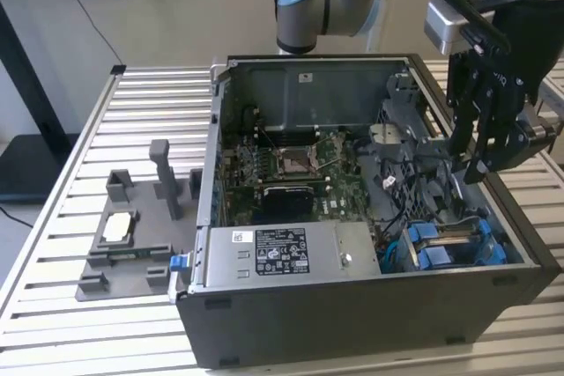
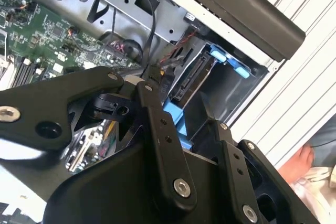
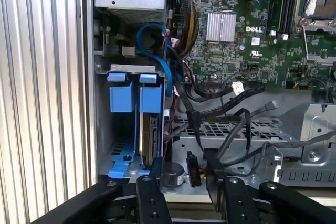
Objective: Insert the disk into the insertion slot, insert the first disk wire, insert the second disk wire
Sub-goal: 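Insert the first disk wire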
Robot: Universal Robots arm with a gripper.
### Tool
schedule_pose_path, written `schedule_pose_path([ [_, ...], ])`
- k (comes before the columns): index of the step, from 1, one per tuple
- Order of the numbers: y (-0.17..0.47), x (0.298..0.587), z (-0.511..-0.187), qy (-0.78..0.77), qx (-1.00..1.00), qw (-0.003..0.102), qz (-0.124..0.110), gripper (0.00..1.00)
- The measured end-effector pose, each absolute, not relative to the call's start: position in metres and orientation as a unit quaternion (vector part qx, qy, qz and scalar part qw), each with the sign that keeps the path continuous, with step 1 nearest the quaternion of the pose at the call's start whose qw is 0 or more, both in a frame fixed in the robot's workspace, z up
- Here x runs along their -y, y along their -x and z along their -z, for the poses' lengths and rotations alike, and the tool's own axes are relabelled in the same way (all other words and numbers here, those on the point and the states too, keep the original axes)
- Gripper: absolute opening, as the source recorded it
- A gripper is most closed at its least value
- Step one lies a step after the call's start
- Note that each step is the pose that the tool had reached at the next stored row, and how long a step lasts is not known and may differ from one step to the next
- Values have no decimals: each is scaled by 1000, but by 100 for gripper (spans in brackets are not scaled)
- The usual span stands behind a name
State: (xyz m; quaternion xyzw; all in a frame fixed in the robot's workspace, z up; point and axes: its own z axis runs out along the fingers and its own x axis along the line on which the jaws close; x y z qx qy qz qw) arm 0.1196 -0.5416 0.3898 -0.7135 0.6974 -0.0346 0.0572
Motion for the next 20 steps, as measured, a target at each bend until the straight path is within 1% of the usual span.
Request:
schedule_pose_path([
  [9, -120, 542, -390, 714, -697, 57, 35, 47],
  [10, -120, 542, -390, 714, -697, 57, 35, 45],
  [11, -120, 542, -390, 714, -697, 57, 35, 38],
  [12, -120, 542, -390, 714, -697, 57, 35, 38],
  [13, -120, 542, -390, 714, -697, 57, 35, 31],
  [19, -120, 542, -389, 714, -697, 57, 35, 31],
  [20, -120, 542, -389, 714, -697, 57, 35, 29],
])
